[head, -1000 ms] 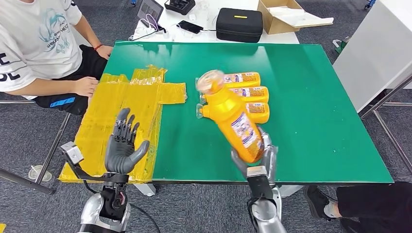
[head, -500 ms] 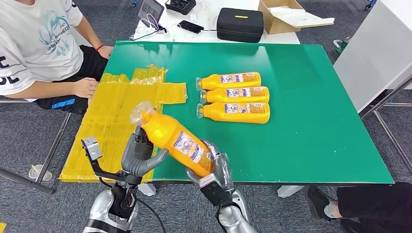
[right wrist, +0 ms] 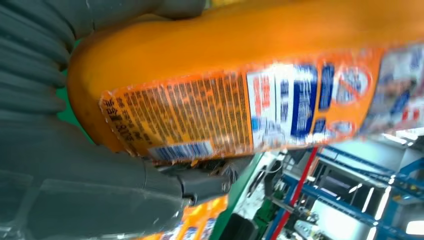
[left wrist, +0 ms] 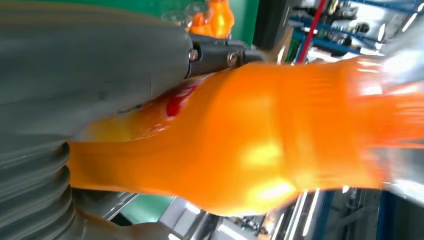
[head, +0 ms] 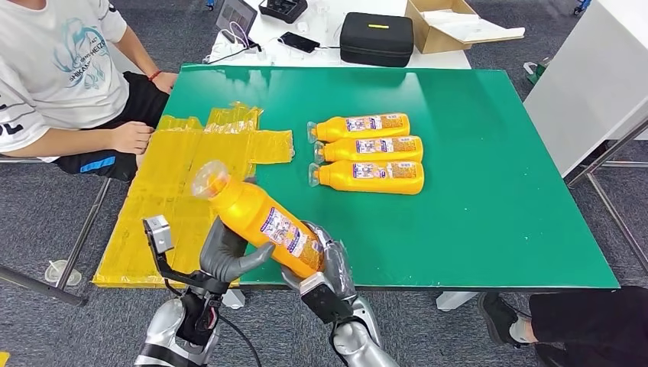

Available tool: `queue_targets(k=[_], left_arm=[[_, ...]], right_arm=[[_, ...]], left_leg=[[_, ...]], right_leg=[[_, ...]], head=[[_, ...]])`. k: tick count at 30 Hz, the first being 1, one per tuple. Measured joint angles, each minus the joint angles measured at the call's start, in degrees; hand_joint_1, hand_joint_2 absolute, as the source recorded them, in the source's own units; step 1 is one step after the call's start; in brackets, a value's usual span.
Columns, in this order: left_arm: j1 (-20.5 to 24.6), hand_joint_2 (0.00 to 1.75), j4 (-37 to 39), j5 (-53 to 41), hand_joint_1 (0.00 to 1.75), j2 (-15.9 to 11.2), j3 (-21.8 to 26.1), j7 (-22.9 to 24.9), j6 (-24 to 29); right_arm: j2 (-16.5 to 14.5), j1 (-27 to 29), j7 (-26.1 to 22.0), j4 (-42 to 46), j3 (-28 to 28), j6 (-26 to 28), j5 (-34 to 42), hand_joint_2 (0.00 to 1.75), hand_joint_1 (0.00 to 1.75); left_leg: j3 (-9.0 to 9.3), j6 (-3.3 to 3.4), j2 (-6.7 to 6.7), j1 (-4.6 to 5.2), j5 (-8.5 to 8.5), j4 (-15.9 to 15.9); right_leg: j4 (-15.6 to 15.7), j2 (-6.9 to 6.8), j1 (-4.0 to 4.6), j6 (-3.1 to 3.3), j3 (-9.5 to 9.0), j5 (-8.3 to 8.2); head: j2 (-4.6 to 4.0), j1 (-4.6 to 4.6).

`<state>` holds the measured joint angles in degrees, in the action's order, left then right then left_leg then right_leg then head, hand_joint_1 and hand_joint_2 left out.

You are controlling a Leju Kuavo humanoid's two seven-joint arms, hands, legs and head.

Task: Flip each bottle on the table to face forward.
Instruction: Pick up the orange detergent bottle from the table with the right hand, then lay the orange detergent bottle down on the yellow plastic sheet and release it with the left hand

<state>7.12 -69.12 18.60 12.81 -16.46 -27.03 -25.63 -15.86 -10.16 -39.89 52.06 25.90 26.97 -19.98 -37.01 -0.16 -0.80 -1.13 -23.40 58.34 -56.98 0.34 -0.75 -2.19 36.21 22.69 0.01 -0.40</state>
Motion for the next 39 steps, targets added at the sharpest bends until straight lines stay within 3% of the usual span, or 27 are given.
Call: queue_targets(k=[13, 24, 25, 28, 29, 33, 34, 36, 37, 38, 39], left_arm=[[1.17, 1.75, 5.04, -0.04, 0.00, -1.60, -1.26, -0.38, -1.85], [1.18, 1.75, 7.06, 1.52, 0.00, -2.52, -1.17, 0.31, -3.66], [1.18, 1.75, 7.32, 2.61, 0.11, -2.61, -1.06, 0.52, -4.51], [1.14, 1.75, 7.94, 5.43, 1.42, -2.92, -0.76, 0.99, -6.42], [1.11, 1.75, 8.02, 6.00, 1.75, -2.97, -0.72, 1.10, -6.67], [0.83, 1.75, 8.03, 7.75, 1.75, -2.98, -0.46, 1.70, -7.16], [0.72, 1.75, 8.03, 8.34, 1.75, -2.98, -0.29, 1.91, -7.47], [0.46, 1.75, 8.03, 9.93, 1.75, -2.98, 0.03, 2.52, -8.25], [0.36, 1.75, 8.02, 10.85, 1.75, -2.98, 0.13, 2.96, -8.61], [0.29, 1.75, 8.00, 11.75, 1.75, -2.98, 0.19, 3.43, -8.90], [0.25, 1.75, 7.95, 12.64, 1.75, -2.95, 0.20, 3.94, -9.14]], right_arm=[[-2.40, -4.80, 0.44, -11.35, 3.48, -0.15, -6.96, 1.75, 1.75], [-2.53, -6.19, 2.28, -14.68, 4.44, -1.27, -8.85, 1.75, 1.75], [-2.53, -6.32, 2.62, -14.93, 4.61, -1.66, -9.18, 1.75, 1.75], [-2.53, -6.81, 3.29, -15.81, 5.24, -2.60, -9.75, 1.75, 1.75], [-2.53, -6.92, 3.43, -16.10, 5.38, -2.77, -9.78, 1.75, 1.75], [-2.54, -7.10, 3.74, -16.85, 5.51, -3.04, -9.78, 1.75, 1.75], [-2.55, -7.11, 3.74, -16.92, 5.51, -3.06, -9.78, 1.75, 1.50], [-2.57, -7.09, 3.74, -16.94, 5.51, -3.08, -9.78, 1.75, 0.63], [-2.60, -7.04, 3.74, -16.94, 5.50, -3.08, -9.76, 1.31, 0.19], [-2.64, -6.99, 3.73, -16.93, 5.50, -3.08, -9.70, 0.87, 0.00], [-2.68, -6.94, 3.72, -16.93, 5.48, -3.07, -9.56, 0.44, 0.00]], left_leg=[[0.00, -0.01, 0.06, 0.00, 0.00, 0.00], [0.01, -0.01, 0.13, 0.00, 0.00, 0.00], [0.01, -0.01, 0.15, 0.00, 0.00, 0.00], [0.01, -0.01, 0.19, 0.00, 0.00, 0.00], [0.01, -0.01, 0.18, 0.00, 0.00, 0.00], [0.01, -0.01, 0.21, 0.00, 0.00, 0.00], [0.01, -0.01, 0.22, 0.00, 0.00, 0.00], [0.01, -0.01, 0.22, 0.00, 0.00, 0.00], [0.01, -0.01, 0.22, 0.00, 0.00, 0.00], [0.01, -0.01, 0.22, 0.00, 0.00, 0.00], [0.01, -0.01, 0.22, 0.00, 0.00, 0.00]], right_leg=[[0.00, 0.01, 0.00, 0.00, 0.04, 0.00], [0.00, 0.01, 0.00, 0.00, 0.04, 0.00], [0.00, 0.01, 0.01, 0.00, 0.05, 0.00], [0.00, 0.02, 0.01, 0.00, 0.06, 0.00], [0.00, 0.02, 0.01, 0.00, 0.06, 0.00], [0.00, 0.02, 0.00, 0.00, 0.06, -0.01], [0.00, 0.03, 0.00, 0.01, 0.07, -0.01], [0.00, 0.03, 0.00, 0.01, 0.07, -0.01], [0.00, 0.02, 0.01, 0.01, 0.07, 0.00], [0.00, 0.02, 0.01, 0.01, 0.07, 0.00], [0.00, 0.02, 0.01, 0.01, 0.07, 0.00]], head=[[0.00, 0.01], [-0.01, 0.01], [-0.01, 0.00], [-0.01, -0.01], [-0.01, -0.01], [-0.01, -0.01], [-0.01, -0.01], [0.00, -0.01], [0.00, -0.01], [0.00, -0.01], [-0.01, 0.00]])
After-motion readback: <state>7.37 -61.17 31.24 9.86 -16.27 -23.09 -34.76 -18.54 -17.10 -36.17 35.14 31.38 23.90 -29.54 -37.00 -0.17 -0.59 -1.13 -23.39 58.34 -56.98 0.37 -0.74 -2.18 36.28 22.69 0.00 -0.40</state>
